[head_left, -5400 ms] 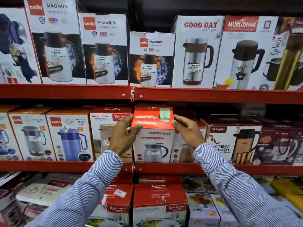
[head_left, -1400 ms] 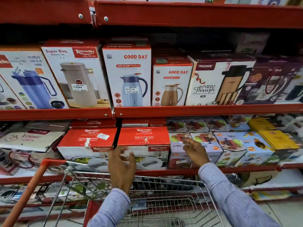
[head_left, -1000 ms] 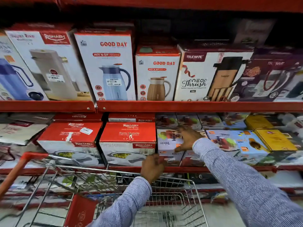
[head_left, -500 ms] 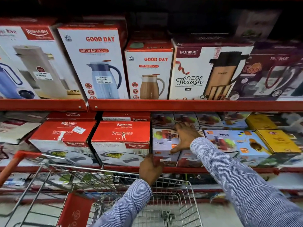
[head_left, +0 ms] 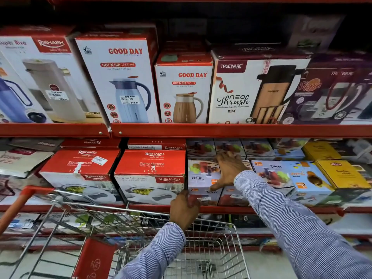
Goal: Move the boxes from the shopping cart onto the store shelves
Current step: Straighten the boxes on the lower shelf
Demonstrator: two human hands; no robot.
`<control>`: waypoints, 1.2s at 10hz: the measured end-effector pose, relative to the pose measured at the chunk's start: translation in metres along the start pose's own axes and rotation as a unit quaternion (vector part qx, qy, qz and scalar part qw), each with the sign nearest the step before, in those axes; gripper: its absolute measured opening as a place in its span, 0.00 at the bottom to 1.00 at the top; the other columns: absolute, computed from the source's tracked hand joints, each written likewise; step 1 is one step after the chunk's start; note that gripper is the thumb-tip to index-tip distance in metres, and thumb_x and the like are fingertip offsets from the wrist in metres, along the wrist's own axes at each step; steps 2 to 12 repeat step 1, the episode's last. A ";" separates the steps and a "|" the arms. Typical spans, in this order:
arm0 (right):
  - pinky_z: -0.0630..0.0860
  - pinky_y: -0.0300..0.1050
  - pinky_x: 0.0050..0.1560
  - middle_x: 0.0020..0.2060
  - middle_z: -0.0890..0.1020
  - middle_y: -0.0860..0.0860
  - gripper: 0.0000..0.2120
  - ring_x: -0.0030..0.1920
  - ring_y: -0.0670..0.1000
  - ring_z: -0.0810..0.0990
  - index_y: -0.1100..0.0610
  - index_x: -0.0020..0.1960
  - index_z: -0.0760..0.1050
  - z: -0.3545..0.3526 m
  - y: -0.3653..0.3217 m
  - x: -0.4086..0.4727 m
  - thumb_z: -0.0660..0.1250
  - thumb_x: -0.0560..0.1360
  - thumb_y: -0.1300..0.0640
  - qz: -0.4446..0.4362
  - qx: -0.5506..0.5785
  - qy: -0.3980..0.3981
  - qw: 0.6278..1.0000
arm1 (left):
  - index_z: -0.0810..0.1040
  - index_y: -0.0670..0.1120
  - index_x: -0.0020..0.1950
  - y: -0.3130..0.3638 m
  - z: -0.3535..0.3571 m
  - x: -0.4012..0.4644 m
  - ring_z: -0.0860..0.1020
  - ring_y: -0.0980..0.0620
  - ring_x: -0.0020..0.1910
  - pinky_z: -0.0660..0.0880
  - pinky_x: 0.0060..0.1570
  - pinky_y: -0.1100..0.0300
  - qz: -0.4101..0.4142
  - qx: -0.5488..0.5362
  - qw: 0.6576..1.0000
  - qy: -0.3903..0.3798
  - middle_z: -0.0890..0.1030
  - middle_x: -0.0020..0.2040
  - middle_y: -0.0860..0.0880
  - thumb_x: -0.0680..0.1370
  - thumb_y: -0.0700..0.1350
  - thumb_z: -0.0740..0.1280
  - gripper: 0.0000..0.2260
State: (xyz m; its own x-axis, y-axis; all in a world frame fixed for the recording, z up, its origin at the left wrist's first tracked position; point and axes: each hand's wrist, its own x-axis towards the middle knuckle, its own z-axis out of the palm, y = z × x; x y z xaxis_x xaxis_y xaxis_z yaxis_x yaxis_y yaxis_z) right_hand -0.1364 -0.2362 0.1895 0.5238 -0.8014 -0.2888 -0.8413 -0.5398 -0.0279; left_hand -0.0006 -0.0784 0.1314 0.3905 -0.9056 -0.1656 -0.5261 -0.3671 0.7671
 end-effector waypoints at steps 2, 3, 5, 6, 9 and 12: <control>0.61 0.62 0.71 0.73 0.64 0.55 0.59 0.73 0.59 0.60 0.55 0.73 0.55 -0.003 -0.002 -0.014 0.70 0.51 0.26 0.007 0.017 0.013 1.000 | 0.80 0.46 0.48 0.007 -0.011 0.001 0.82 0.51 0.36 0.82 0.41 0.57 0.026 0.032 0.999 0.012 0.86 0.42 0.49 0.74 0.44 0.64 0.07; 0.61 0.62 0.71 0.73 0.64 0.55 0.59 0.73 0.59 0.60 0.55 0.73 0.55 -0.003 -0.002 -0.014 0.70 0.51 0.26 0.007 0.017 0.013 1.000 | 0.80 0.46 0.48 0.007 -0.011 0.001 0.82 0.51 0.36 0.82 0.41 0.57 0.026 0.032 0.999 0.012 0.86 0.42 0.49 0.74 0.44 0.64 0.07; 0.61 0.62 0.71 0.73 0.64 0.55 0.59 0.73 0.59 0.60 0.55 0.73 0.55 -0.003 -0.002 -0.014 0.70 0.51 0.26 0.007 0.017 0.013 1.000 | 0.80 0.46 0.48 0.007 -0.011 0.001 0.82 0.51 0.36 0.82 0.41 0.57 0.026 0.032 0.999 0.012 0.86 0.42 0.49 0.74 0.44 0.64 0.07; 0.61 0.62 0.71 0.73 0.64 0.55 0.59 0.73 0.59 0.60 0.55 0.73 0.55 -0.003 -0.002 -0.014 0.70 0.51 0.26 0.007 0.017 0.013 1.000 | 0.80 0.46 0.48 0.007 -0.011 0.001 0.82 0.51 0.36 0.82 0.41 0.57 0.026 0.032 0.999 0.012 0.86 0.42 0.49 0.74 0.44 0.64 0.07; 0.61 0.62 0.71 0.73 0.64 0.55 0.59 0.73 0.59 0.60 0.55 0.73 0.55 -0.003 -0.002 -0.014 0.70 0.51 0.26 0.007 0.017 0.013 1.000 | 0.80 0.46 0.48 0.007 -0.011 0.001 0.82 0.51 0.36 0.82 0.41 0.57 0.026 0.032 0.999 0.012 0.86 0.42 0.49 0.74 0.44 0.64 0.07; 0.61 0.62 0.71 0.73 0.64 0.55 0.59 0.73 0.59 0.60 0.55 0.73 0.55 -0.003 -0.002 -0.014 0.70 0.51 0.26 0.007 0.017 0.013 1.000 | 0.80 0.46 0.48 0.007 -0.011 0.001 0.82 0.51 0.36 0.82 0.41 0.57 0.026 0.032 0.999 0.012 0.86 0.42 0.49 0.74 0.44 0.64 0.07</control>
